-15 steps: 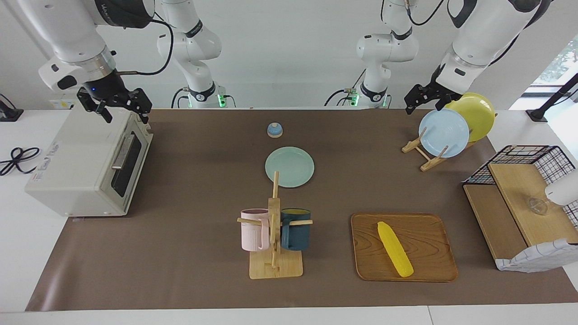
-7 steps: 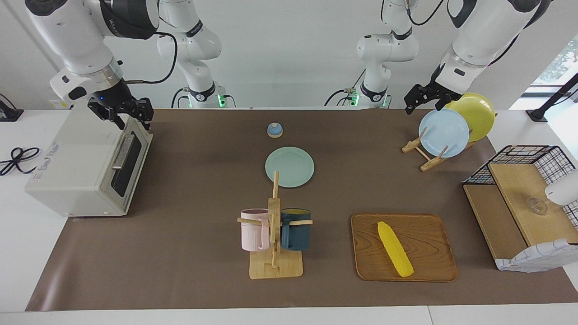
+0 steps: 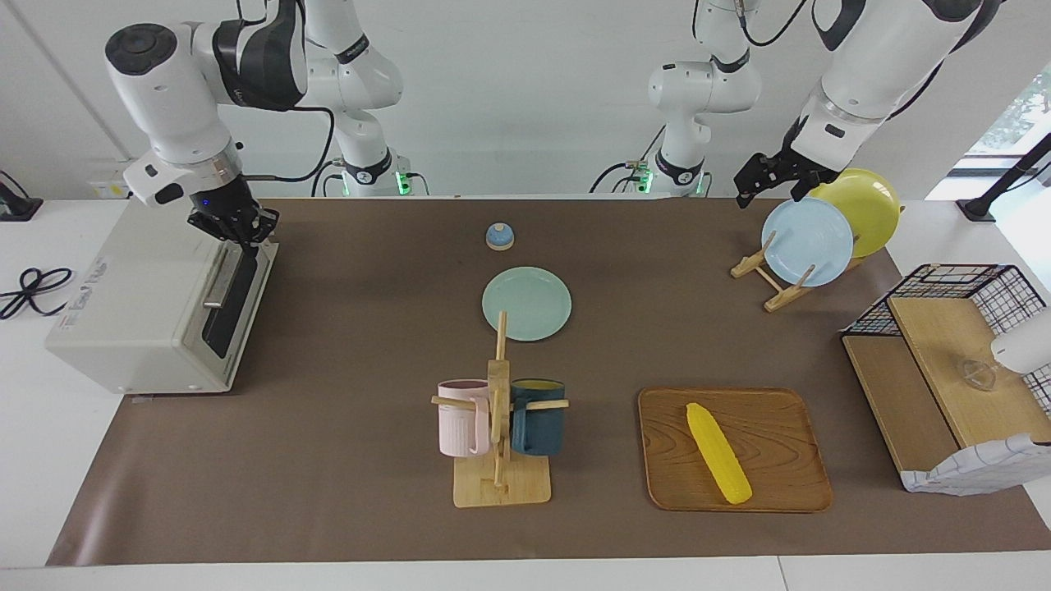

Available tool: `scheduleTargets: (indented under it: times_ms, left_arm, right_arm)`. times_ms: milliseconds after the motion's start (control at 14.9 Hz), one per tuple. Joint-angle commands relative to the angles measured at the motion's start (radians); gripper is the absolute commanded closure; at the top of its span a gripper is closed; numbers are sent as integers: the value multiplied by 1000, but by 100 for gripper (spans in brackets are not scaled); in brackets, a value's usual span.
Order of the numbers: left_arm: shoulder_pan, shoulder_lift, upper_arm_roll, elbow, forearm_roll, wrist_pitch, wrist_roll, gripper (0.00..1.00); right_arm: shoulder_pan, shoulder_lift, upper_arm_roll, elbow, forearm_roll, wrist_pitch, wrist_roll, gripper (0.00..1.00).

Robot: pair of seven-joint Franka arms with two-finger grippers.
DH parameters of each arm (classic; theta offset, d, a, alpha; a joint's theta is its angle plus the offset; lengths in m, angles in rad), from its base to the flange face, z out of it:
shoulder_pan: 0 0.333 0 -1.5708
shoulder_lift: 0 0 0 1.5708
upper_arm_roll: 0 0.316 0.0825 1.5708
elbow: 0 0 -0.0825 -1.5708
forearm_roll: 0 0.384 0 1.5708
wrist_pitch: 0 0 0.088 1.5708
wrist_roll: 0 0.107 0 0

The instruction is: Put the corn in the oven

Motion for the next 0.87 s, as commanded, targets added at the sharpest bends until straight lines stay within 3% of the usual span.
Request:
scheduleTargets:
  times_ms: [0, 470, 671, 805]
  left_arm:
    - [4, -12, -7, -10, 6, 23, -6, 0]
    - [16, 17, -6, -12, -15, 110, -8, 0]
    - [6, 123, -6, 14, -29, 214, -14, 0]
    - [4, 248, -6, 77, -28, 247, -14, 0]
  right_arm:
    - [-31, -18, 5, -50, -25, 37, 25, 100]
    - [-85, 6, 5, -104, -53, 100, 18, 100]
    - [-108, 17, 5, -124, -91, 120, -33, 100]
    - [-125, 21, 5, -130, -100, 140, -48, 100]
